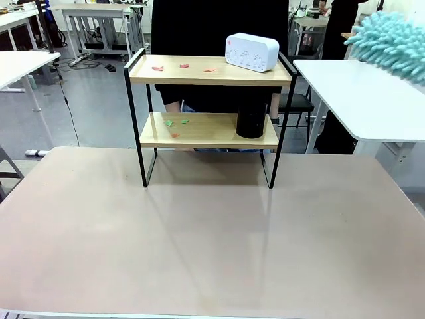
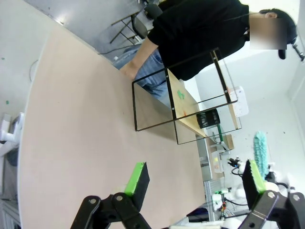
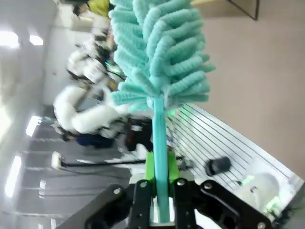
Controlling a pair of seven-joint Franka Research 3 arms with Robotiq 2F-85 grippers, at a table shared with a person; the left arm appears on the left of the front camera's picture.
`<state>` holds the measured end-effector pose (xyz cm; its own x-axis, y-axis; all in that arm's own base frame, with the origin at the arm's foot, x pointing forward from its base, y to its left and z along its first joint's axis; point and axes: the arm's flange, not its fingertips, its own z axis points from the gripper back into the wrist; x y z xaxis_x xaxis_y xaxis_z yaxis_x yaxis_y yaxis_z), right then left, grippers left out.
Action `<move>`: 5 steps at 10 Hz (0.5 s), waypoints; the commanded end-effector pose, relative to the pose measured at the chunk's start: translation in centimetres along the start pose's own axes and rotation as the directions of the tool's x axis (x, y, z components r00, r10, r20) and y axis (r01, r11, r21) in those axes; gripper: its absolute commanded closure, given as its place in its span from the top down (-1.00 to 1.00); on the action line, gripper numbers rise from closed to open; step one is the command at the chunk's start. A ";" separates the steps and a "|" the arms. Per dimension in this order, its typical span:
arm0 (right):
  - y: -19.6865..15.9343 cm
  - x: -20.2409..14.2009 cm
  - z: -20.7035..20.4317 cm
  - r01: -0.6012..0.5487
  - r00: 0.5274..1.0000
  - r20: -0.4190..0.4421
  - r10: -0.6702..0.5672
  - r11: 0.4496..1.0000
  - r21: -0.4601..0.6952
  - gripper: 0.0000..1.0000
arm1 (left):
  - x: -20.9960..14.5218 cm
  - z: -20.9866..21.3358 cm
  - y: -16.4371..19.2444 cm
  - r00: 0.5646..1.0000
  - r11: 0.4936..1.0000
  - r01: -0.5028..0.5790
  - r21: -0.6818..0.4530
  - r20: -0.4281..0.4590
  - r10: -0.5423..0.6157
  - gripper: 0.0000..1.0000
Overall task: Clean the shelf.
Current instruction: Pick up the Duster from the human.
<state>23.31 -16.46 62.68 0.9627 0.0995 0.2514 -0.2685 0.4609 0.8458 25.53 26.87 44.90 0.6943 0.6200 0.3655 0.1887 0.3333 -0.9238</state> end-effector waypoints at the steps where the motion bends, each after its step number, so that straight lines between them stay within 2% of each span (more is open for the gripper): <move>1: -0.3 -1.8 -3.8 -0.127 0.992 -0.018 0.125 0.973 -0.191 -1.00 | -0.2 0.1 -0.2 1.000 1.000 0.005 -0.001 -0.014 -0.005 1.00; 2: -0.1 -2.9 -5.3 -0.164 0.986 -0.025 0.164 0.936 -0.311 -1.00 | -0.2 0.1 -0.2 1.000 1.000 0.005 -0.001 -0.014 -0.005 1.00; 4: -0.5 -4.0 -7.2 -0.176 0.983 -0.027 0.179 0.908 -0.380 -1.00 | -0.2 0.1 -0.2 1.000 1.000 0.005 -0.001 -0.014 -0.005 1.00; 5: -1.0 -4.0 -7.6 -0.175 0.984 -0.047 0.169 0.912 -0.371 -1.00 | -0.2 0.1 -0.2 1.000 1.000 0.005 -0.001 -0.014 -0.005 1.00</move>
<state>19.87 -10.88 58.21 0.9001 0.2295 0.3705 -0.4129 0.7207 0.5568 25.53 26.87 44.89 0.6946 0.6198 0.3652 0.1888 0.3327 -0.9239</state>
